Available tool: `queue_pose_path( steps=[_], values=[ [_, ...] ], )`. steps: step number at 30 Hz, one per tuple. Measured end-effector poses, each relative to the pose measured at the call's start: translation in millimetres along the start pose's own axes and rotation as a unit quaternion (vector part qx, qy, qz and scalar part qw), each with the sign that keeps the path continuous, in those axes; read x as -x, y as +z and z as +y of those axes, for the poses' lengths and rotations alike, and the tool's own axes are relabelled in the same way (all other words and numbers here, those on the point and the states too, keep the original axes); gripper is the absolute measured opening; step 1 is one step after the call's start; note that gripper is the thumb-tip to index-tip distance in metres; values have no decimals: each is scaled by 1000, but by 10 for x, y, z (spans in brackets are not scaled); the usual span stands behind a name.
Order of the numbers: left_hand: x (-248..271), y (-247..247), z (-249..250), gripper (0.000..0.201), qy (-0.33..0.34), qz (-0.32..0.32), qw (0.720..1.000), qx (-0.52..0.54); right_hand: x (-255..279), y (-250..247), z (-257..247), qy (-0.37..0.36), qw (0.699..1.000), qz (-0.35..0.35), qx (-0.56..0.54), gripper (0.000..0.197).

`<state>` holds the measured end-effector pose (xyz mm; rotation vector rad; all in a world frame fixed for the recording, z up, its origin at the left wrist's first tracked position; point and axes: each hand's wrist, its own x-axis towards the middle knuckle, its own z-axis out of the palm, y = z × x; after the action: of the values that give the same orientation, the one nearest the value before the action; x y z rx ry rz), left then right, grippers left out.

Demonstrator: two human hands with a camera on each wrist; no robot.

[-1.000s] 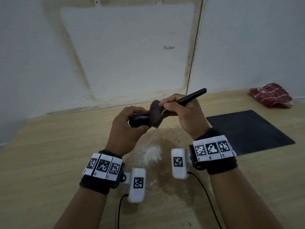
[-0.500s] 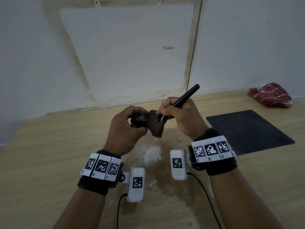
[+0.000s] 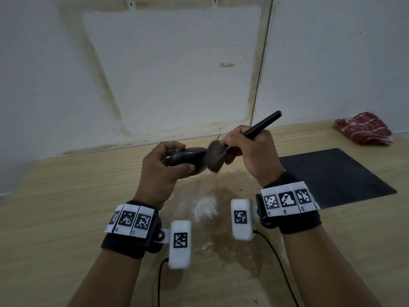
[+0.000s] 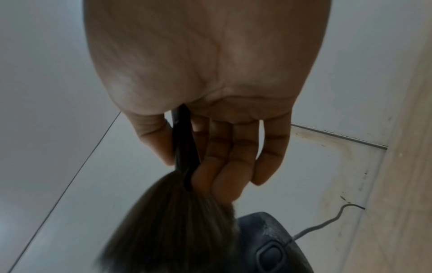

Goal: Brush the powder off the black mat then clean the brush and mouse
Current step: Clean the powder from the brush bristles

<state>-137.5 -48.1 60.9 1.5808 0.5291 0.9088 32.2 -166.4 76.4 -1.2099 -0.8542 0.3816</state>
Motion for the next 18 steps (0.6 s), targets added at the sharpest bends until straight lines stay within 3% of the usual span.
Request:
queue_pose_path(
  steps=[3,8,14,18],
  values=[
    [-7,31,20,44,-16,2,999,28,-37,-14,32,-8,1000,17,12,13],
    [-27,86,55,36,-52,9,998,47,-14,-52,21,28,997,-28,65,17],
    [-128,194,112,31,-80,5,995,64,-114,-177,-64,-26,997,48,45,15],
    [-208,379,133,30,-91,0,992,85,-178,-308,-103,5,992,-18,125,11]
  ],
)
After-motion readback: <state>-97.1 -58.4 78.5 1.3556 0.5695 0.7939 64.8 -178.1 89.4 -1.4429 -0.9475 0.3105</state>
